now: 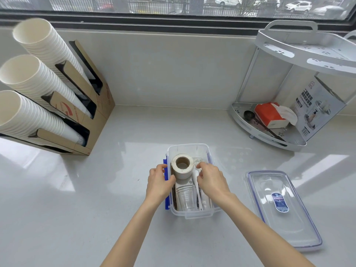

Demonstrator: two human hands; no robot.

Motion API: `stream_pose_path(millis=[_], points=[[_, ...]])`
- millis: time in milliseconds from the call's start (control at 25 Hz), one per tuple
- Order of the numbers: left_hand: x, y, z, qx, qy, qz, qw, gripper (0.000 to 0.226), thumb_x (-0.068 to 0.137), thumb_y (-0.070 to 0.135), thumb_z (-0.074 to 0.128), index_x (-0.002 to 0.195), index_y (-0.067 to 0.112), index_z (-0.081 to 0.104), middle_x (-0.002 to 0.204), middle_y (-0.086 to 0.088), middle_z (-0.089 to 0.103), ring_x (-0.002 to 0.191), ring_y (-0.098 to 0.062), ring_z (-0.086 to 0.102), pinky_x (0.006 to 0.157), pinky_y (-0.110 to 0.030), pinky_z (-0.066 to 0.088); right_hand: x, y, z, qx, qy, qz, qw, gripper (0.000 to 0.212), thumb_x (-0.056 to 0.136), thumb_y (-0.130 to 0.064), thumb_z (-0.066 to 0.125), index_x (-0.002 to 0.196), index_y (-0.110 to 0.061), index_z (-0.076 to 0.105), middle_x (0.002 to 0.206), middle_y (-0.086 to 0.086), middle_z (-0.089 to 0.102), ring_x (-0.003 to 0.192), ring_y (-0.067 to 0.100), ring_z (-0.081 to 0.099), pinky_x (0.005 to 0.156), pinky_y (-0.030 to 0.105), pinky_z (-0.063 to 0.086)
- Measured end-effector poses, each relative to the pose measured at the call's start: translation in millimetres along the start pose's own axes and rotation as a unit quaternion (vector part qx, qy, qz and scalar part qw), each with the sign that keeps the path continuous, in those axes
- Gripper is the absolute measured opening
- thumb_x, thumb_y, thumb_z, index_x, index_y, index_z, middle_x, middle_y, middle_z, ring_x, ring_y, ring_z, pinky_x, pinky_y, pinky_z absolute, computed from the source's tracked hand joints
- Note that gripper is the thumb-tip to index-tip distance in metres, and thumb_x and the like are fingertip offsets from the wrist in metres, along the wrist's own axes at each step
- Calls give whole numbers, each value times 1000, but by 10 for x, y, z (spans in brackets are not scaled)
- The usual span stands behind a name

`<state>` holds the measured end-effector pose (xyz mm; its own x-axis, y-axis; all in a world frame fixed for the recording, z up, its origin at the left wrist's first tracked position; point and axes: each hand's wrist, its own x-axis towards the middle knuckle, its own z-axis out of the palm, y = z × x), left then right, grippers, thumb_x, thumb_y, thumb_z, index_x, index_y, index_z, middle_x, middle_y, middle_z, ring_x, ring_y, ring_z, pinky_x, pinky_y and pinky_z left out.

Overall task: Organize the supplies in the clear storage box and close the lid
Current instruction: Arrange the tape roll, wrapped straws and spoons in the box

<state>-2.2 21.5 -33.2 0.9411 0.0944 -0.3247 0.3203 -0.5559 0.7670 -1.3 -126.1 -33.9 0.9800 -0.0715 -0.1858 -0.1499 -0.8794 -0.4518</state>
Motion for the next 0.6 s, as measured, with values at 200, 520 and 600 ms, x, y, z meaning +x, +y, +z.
stream_pose_path(millis=[200, 520, 600], points=[[-49, -3, 27, -24, -24, -7, 999, 46, 85, 14, 51, 128, 14, 38, 128, -11, 47, 103, -24, 55, 94, -40, 47, -52, 181, -74, -18, 104, 11, 994, 42, 88, -14, 49, 130, -15, 42, 124, 9, 45, 116, 25, 41, 77, 33, 45], [-130, 6, 11, -47, -27, 8, 999, 43, 86, 14, 51, 128, 16, 41, 128, -9, 49, 93, -17, 54, 83, -30, 45, -177, 351, -25, 72, 73, 57, 993, 48, 87, -4, 42, 134, -17, 37, 116, 12, 53, 104, 29, 51, 71, 29, 35], [-166, 5, 20, -47, -32, 11, 998, 44, 87, 14, 51, 129, 15, 41, 129, -9, 48, 95, -18, 55, 83, -29, 44, -234, 382, -21, 86, 71, 59, 992, 48, 87, -3, 42, 133, -17, 37, 112, 12, 54, 101, 28, 52, 71, 29, 35]])
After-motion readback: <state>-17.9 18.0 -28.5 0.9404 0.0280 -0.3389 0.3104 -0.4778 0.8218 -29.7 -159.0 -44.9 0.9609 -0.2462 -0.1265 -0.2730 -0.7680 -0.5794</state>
